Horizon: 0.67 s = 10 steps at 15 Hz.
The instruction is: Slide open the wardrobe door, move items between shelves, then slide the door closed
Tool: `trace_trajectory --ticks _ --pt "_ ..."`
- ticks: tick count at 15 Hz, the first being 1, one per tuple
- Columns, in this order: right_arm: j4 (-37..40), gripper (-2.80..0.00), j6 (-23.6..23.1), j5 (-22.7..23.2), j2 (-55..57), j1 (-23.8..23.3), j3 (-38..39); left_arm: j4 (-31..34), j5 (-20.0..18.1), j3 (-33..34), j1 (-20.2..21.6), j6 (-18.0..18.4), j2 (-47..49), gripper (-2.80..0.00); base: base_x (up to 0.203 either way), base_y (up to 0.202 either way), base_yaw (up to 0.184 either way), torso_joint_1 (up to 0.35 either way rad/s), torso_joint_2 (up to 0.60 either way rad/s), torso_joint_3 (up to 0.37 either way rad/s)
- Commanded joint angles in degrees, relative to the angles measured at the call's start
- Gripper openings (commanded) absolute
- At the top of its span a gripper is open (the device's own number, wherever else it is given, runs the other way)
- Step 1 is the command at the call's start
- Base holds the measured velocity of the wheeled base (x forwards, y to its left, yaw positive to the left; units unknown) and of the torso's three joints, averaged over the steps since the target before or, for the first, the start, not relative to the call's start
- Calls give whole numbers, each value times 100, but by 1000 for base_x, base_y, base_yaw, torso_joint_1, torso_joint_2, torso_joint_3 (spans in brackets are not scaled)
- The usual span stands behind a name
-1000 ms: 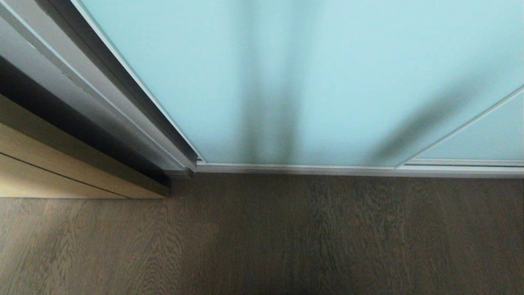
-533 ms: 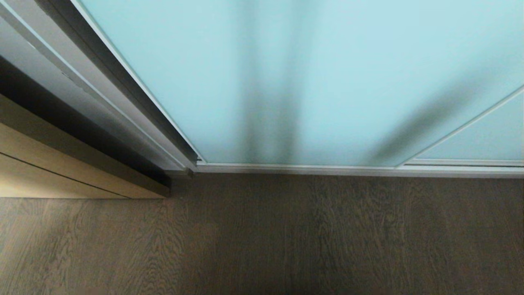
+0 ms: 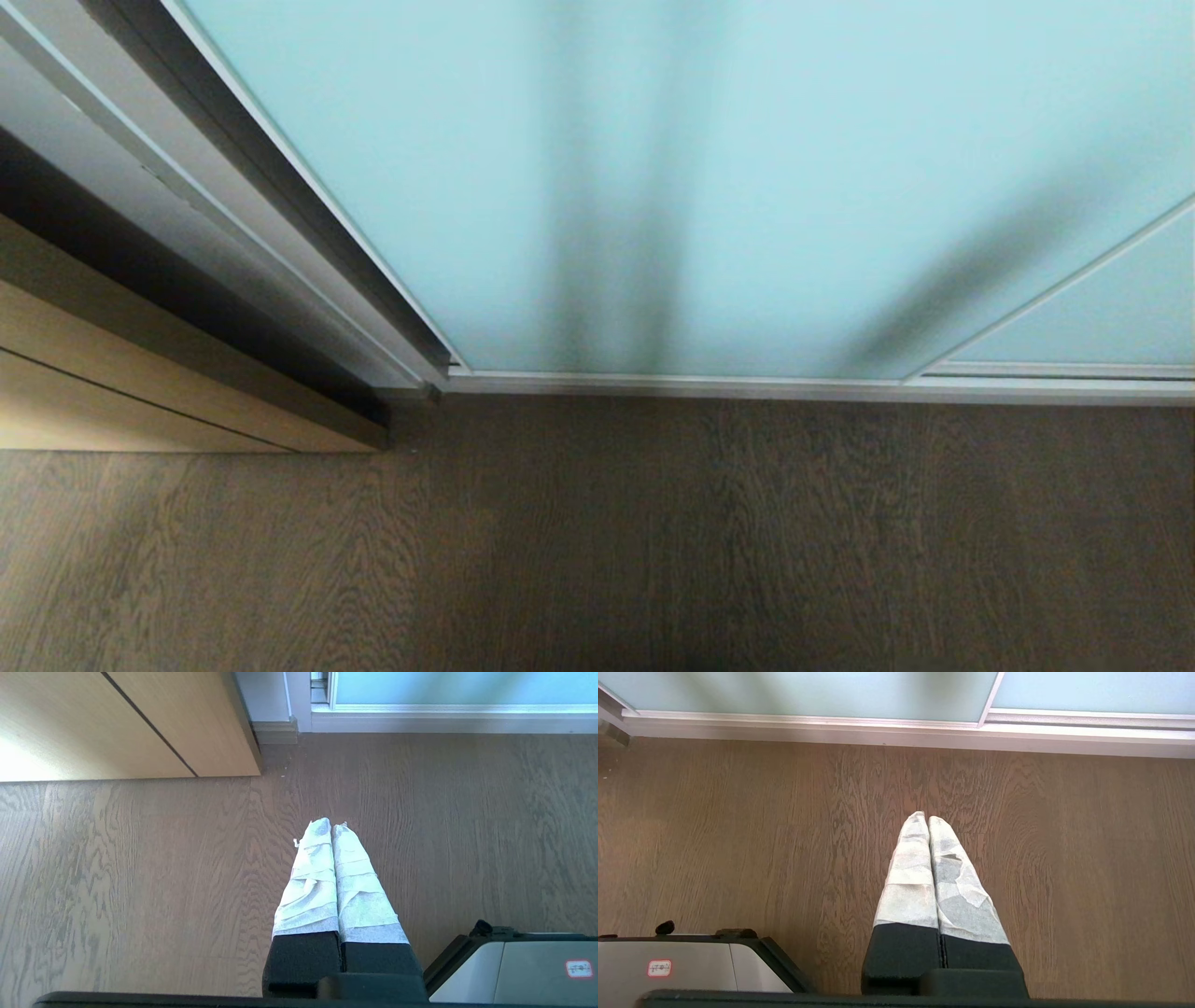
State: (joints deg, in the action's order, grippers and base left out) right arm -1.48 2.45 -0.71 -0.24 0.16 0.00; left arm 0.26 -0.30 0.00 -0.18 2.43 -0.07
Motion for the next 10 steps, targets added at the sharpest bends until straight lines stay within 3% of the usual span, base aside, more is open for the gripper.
trace_trajectory --ticks 1,10 --pt "-2 -280 1 0 20 2 0 0 -5 9 1 4 7 -280 0 0 0 0 0 0" --pt "-10 -280 1 9 24 2 0 0 1 0 1 4 7 -280 0 0 0 0 0 0"
